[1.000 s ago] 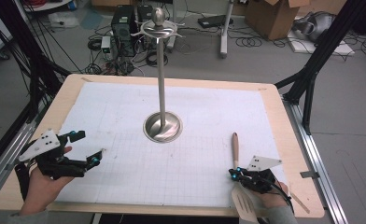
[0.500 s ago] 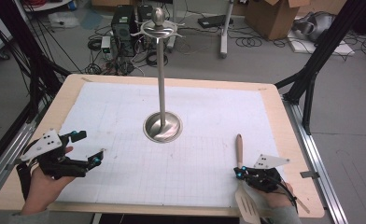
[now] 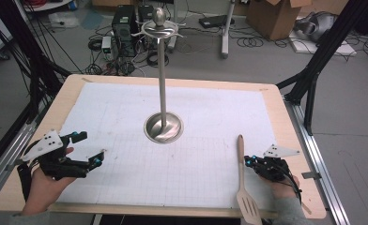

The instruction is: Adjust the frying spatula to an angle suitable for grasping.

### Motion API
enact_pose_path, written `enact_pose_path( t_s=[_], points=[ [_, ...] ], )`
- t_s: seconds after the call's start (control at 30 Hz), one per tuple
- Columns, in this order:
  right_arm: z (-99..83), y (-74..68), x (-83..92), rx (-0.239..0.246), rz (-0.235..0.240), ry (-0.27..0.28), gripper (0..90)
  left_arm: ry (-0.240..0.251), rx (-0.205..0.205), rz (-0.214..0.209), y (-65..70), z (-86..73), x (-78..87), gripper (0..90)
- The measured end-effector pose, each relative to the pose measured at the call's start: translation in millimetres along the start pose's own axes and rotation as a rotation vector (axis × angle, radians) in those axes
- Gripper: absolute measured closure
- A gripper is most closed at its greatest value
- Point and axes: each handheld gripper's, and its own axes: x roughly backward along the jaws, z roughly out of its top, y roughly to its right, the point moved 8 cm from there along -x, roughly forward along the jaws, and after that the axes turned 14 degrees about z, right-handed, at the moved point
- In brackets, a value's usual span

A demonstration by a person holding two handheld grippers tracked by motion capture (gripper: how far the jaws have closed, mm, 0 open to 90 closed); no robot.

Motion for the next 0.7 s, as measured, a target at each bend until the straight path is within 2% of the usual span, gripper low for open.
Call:
enact_pose_path(
  t_s=[0.17,0.27,0.37,0.7],
  points=[
    [-4.7,7.7,-8.5,-0.024,-0.001,-0.050,90.0,0.000,0.000,0.000,-0.6,-0.2,0.3,2.4],
    [-3.6,10.1,-10.6,-0.044,0.006,-0.052,90.0,-0.002,0.000,0.001,-1.0,-0.8,0.1,2.4],
    [-2.8,10.4,-12.1,-0.027,0.000,-0.057,90.0,-0.005,-0.001,0.002,-0.1,-1.6,-0.6,2.4],
    [5.1,10.8,-19.4,-0.007,0.041,-0.044,90.0,-0.011,-0.002,0.002,0.7,-3.0,-2.0,2.4]
  ],
)
